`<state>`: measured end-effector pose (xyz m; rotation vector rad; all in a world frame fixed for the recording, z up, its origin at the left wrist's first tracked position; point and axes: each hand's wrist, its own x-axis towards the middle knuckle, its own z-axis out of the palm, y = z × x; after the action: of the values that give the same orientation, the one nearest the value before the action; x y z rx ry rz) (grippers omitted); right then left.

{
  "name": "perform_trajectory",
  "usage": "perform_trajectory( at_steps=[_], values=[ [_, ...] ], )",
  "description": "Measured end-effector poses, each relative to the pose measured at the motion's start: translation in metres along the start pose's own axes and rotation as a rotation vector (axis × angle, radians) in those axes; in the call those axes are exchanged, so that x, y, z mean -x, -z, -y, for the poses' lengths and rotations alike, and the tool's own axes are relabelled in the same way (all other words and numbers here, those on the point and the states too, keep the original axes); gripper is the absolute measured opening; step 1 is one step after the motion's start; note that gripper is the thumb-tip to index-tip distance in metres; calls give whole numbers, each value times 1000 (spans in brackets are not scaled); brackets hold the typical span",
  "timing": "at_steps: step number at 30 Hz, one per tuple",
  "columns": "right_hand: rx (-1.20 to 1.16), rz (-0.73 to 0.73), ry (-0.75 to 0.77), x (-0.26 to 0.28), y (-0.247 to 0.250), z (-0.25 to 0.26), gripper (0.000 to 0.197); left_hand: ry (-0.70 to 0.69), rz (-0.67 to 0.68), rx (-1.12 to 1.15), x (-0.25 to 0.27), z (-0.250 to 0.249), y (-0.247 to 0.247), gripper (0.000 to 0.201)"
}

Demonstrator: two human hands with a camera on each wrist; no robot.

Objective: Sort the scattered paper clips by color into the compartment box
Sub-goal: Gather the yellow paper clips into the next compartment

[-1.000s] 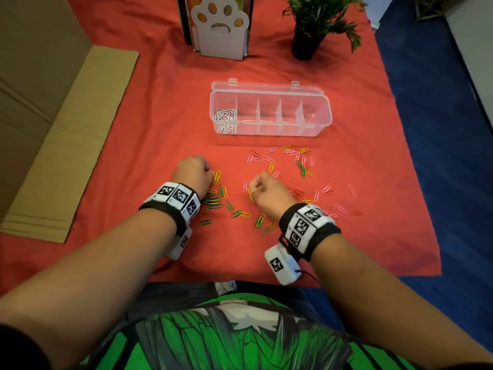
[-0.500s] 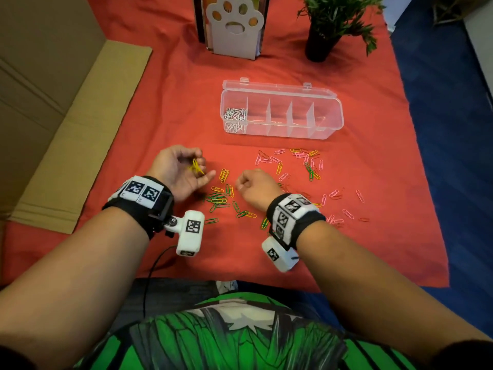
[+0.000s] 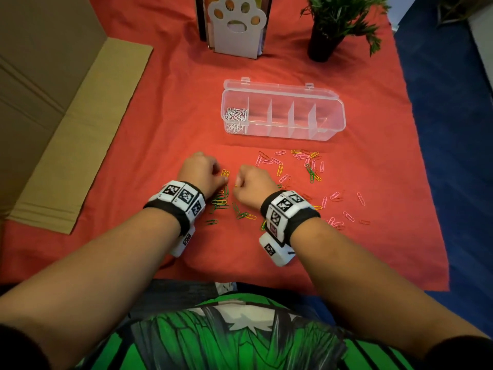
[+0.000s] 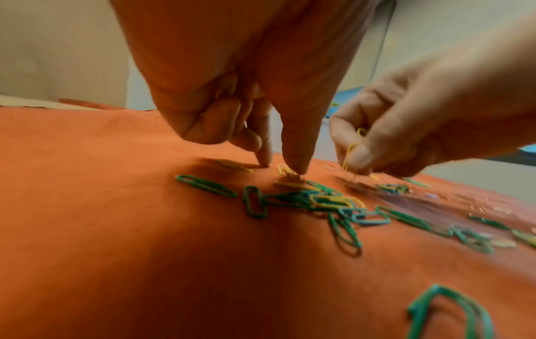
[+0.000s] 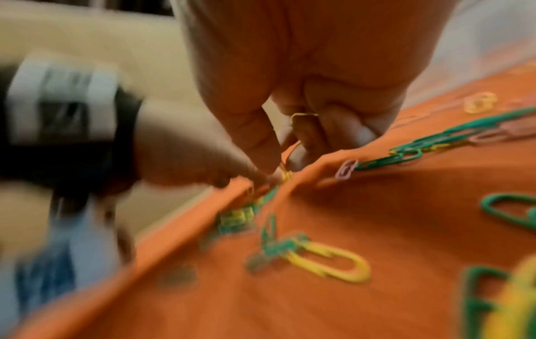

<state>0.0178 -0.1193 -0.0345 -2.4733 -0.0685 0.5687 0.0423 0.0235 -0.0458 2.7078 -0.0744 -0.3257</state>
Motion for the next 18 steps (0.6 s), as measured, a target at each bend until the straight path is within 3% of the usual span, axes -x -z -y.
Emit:
perform_trajectory(
  at_steps=[2, 6, 8, 10, 12, 15, 18],
  values=[
    [-202, 9, -134, 1, 10, -7, 20, -48, 2, -47, 0, -5, -3, 25],
    [-847, 77, -359, 19, 18, -20, 24, -84, 55, -89, 2, -10, -4, 19],
    [-1097, 118, -402, 30, 19, -26, 26, -68, 67, -40, 2, -9, -5, 15],
    [-1183, 145, -425, 36, 16, -32, 24, -31, 52, 38, 2, -7, -5, 12],
    [-887, 131, -384, 39, 10, -35, 22, -1, 38, 89, 2, -4, -2, 12],
    [-132, 80, -142, 47, -3, -34, 7, 40, 23, 203, 2, 2, 4, 13],
    [295, 40, 62, 59, -18, -29, 22, 184, 56, 475, 2, 5, 9, 15]
  ],
)
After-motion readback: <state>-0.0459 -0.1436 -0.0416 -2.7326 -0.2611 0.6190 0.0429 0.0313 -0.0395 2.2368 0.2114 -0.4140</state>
